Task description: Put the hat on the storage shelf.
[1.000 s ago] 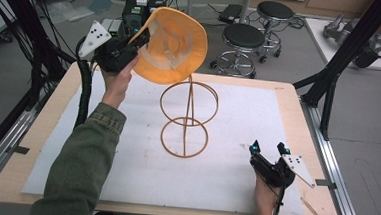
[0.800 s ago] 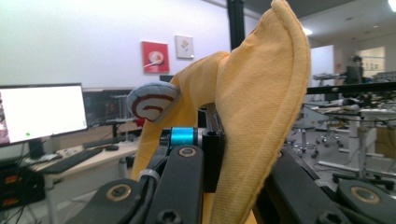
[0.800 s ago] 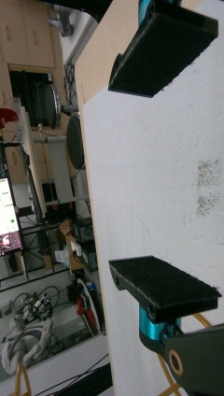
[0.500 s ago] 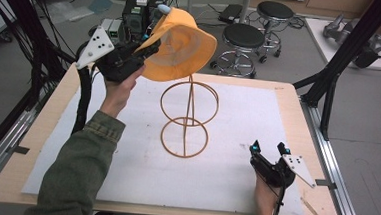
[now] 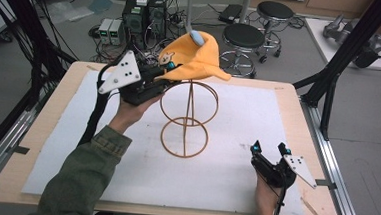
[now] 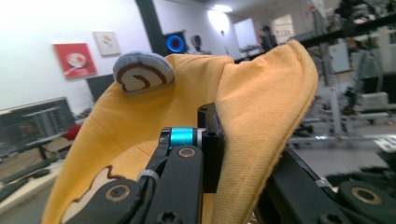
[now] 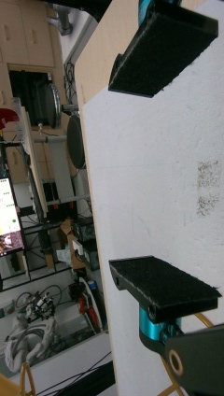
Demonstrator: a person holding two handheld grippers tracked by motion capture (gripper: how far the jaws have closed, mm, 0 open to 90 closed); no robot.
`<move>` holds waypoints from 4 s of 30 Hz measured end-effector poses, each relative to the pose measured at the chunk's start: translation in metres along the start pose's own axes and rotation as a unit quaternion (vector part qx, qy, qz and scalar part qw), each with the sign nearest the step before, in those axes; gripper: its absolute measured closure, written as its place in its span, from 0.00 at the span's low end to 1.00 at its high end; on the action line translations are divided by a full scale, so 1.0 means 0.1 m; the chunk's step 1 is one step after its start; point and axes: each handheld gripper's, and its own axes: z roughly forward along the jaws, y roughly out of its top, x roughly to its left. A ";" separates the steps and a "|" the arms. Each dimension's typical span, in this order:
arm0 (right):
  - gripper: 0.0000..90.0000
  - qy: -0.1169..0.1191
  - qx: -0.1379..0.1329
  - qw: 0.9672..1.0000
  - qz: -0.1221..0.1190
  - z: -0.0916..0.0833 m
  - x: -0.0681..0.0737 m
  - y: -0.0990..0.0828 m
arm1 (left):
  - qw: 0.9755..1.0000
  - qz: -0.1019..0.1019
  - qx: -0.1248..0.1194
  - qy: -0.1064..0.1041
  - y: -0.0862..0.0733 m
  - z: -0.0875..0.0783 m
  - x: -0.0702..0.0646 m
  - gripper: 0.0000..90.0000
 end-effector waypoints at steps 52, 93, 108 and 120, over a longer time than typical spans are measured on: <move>0.13 -0.001 -0.002 1.000 0.006 -0.02 -0.02 0.00 | 0.987 -0.039 0.109 -0.113 -0.78 -0.21 -0.44 0.91; 0.13 -0.009 -0.007 1.000 0.016 -0.05 -0.04 0.02 | 0.986 0.001 0.143 -0.083 -0.60 -0.39 -0.52 0.26; 0.13 -0.009 -0.009 1.000 0.022 -0.06 -0.05 0.03 | 0.991 -0.006 0.112 -0.074 -0.41 -0.43 -0.47 0.23; 0.13 -0.009 -0.010 1.000 0.022 -0.06 -0.05 0.03 | 0.995 -0.030 0.090 -0.043 -0.35 -0.56 -0.35 0.22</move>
